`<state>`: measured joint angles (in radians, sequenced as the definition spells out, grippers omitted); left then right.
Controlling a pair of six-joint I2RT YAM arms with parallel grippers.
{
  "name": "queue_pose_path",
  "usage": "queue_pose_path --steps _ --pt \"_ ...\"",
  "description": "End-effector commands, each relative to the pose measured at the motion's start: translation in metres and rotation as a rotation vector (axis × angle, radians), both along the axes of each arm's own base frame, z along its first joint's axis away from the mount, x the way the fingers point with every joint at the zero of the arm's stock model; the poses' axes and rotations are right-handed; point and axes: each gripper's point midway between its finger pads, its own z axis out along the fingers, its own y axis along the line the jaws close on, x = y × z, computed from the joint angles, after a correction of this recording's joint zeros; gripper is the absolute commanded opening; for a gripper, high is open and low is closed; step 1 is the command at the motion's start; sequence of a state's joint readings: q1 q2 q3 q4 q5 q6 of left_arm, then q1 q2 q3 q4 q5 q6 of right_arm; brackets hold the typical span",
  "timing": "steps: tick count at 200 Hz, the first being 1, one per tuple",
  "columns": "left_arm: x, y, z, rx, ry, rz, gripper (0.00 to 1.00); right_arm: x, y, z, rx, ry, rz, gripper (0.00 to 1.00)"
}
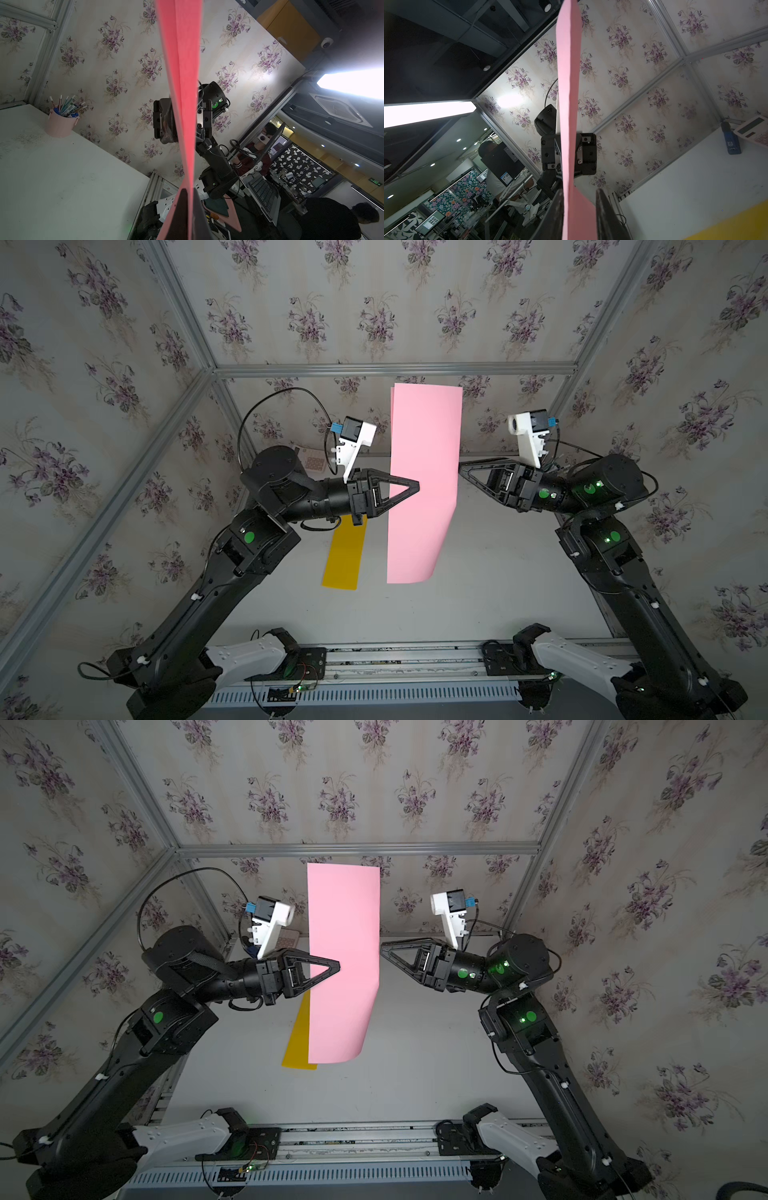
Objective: Fold the rectangular paper in half along the long edge
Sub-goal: Fold the paper.
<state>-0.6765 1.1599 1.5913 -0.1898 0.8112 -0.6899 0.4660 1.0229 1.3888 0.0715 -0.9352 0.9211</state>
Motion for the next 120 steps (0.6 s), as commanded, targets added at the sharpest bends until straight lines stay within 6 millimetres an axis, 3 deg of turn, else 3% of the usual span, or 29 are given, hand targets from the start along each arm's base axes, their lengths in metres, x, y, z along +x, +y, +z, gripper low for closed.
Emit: queue_pose_path --steps 1,63,104,107,120 --pt "0.001 0.001 0.011 -0.03 -0.034 0.007 0.0 -0.006 -0.001 -0.002 0.001 0.008 0.016 0.28" --pt "0.005 -0.002 0.01 -0.027 -0.028 0.018 0.0 -0.013 0.002 -0.004 0.0 0.003 0.031 0.27" --pt "0.011 -0.005 0.008 -0.019 -0.019 0.026 0.0 -0.015 0.01 -0.011 -0.015 0.014 0.052 0.17" --pt "0.011 -0.005 0.007 -0.018 -0.019 0.027 0.0 -0.022 0.016 -0.013 -0.018 0.016 0.083 0.17" --pt "0.014 -0.007 0.005 -0.012 -0.014 0.03 0.0 -0.027 0.021 -0.016 -0.028 0.012 0.095 0.09"
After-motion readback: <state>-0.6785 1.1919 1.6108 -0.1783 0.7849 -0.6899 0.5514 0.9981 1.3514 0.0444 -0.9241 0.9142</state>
